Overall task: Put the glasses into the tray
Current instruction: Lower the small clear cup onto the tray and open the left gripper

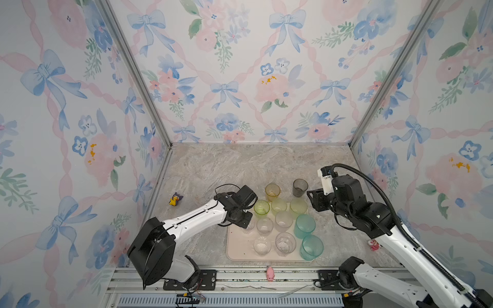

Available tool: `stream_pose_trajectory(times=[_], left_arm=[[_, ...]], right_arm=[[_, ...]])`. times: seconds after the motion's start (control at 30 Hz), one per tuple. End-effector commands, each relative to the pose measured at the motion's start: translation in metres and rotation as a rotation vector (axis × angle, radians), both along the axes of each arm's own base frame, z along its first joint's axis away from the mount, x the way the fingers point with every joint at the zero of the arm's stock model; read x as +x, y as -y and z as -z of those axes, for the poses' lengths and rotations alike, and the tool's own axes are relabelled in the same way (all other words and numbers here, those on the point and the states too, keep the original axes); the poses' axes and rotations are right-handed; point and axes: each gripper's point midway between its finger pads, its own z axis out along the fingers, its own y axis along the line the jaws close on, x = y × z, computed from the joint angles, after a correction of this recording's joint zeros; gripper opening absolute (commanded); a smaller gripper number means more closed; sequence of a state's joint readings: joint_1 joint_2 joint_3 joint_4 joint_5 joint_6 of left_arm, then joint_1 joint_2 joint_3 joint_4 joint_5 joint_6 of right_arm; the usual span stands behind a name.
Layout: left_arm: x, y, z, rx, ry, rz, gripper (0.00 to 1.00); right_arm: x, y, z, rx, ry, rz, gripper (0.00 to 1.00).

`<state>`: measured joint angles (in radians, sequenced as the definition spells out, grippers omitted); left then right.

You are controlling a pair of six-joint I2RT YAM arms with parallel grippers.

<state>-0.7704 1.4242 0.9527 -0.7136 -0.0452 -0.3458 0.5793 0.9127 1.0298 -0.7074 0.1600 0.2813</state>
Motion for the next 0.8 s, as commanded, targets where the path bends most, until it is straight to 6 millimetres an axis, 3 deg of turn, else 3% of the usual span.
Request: stream_pose_trajectory(times=[0.0, 0.23, 0.4, 0.53, 0.77], left_arm=[[-0.006, -0.003, -0.001, 0.015, -0.017, -0.004, 0.26], [-0.002, -0.006, -0.015, -0.004, 0.029, -0.014, 0.32], [0.008, -0.012, -0.04, -0.049, 0.102, -0.035, 0.34], [0.033, -0.013, -0.07, -0.086, 0.179, -0.046, 0.2], [0.085, 0.008, -0.104, -0.084, 0.277, -0.008, 0.21]], right_arm=[[-0.003, 0.005, 0.007, -0.012, -0.026, 0.007, 0.51], [0.001, 0.006, 0.005, -0.014, -0.032, 0.014, 0.52], [0.006, 0.01, 0.008, -0.021, -0.053, 0.035, 0.52], [0.013, 0.015, 0.009, -0.025, -0.065, 0.061, 0.52], [0.042, 0.046, 0.031, -0.067, -0.171, 0.177, 0.48]])
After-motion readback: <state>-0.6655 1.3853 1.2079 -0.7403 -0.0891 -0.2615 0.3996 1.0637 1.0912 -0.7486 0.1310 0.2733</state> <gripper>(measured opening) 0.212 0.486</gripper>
